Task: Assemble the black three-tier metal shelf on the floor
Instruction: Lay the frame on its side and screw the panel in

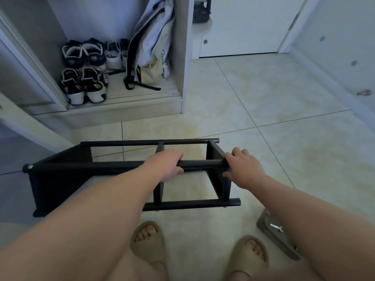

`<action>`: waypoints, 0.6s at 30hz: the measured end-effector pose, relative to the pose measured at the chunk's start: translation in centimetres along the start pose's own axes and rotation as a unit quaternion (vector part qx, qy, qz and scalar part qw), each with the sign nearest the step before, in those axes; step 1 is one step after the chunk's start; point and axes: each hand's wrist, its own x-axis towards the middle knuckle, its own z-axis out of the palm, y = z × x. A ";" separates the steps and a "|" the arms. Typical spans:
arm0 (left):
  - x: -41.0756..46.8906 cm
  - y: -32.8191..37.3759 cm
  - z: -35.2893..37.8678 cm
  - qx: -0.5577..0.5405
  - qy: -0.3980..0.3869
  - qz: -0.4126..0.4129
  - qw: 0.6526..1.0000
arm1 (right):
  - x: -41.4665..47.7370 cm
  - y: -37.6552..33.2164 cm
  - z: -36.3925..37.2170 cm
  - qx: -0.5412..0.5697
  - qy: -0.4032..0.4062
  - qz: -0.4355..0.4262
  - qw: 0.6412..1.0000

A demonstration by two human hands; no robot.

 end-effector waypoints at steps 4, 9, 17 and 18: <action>1.2 0.6 1.3 -0.008 -0.092 0.010 0.996 | 1.0 0.4 1.3 -0.014 -0.029 -0.005 0.999; 2.9 1.4 4.1 0.064 -0.169 -0.013 0.983 | 2.7 0.5 3.9 -0.005 -0.072 -0.018 0.997; 5.4 -0.3 8.0 0.169 -0.235 -0.039 0.956 | 4.9 -0.1 9.6 0.014 -0.097 -0.056 0.994; 5.5 -0.4 8.4 0.174 -0.247 -0.042 0.952 | 5.0 -0.2 10.2 0.022 -0.102 -0.060 0.993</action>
